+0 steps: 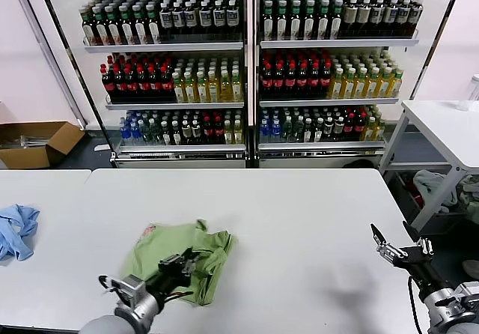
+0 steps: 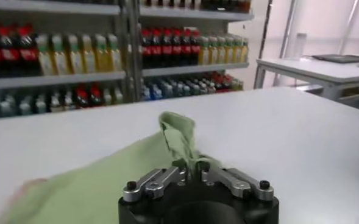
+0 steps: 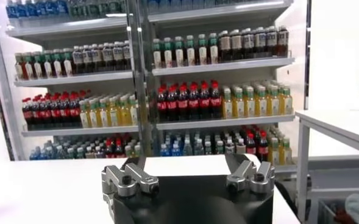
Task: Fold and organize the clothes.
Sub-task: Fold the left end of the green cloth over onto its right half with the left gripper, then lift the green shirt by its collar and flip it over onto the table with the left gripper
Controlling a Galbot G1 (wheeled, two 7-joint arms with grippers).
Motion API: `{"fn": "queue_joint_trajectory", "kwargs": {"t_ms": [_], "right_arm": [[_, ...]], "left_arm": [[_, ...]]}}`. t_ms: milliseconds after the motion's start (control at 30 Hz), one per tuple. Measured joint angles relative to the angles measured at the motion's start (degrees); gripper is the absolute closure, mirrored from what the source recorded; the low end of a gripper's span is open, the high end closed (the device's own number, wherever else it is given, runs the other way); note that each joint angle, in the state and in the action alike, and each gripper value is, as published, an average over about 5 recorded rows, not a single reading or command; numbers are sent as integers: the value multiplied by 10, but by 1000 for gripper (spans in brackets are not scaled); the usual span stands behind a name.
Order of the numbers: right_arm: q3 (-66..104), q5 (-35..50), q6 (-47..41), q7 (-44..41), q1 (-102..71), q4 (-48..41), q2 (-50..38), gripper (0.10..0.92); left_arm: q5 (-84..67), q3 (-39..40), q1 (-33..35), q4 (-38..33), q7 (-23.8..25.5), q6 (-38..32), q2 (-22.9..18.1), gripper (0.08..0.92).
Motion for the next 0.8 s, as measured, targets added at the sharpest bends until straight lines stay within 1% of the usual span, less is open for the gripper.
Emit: {"fn": "queue_joint_trajectory", "kwargs": {"t_ms": [200,433,633,733,800], "right_arm": [[-4,-5,0,0,3,-3,1,203],[-5,-6,0,0,6,-4,1,203],[-10,-7,2,-2,6,-2,3,203],[-13,-9,3,-2,5,-2,4,203],[-16,-10,4,-3,6,-2,4,203]], "left_arm": [[-9,31,-15,9,-5,4,-16,589],[-37,28,-10,-17,0,12,-8,381],[-81,-28,-13,-36,7,20,20,220],[-105,-70,-14,-30,12,27,40,184],[-122,-96,-16,-18,14,30,54,179]]}}
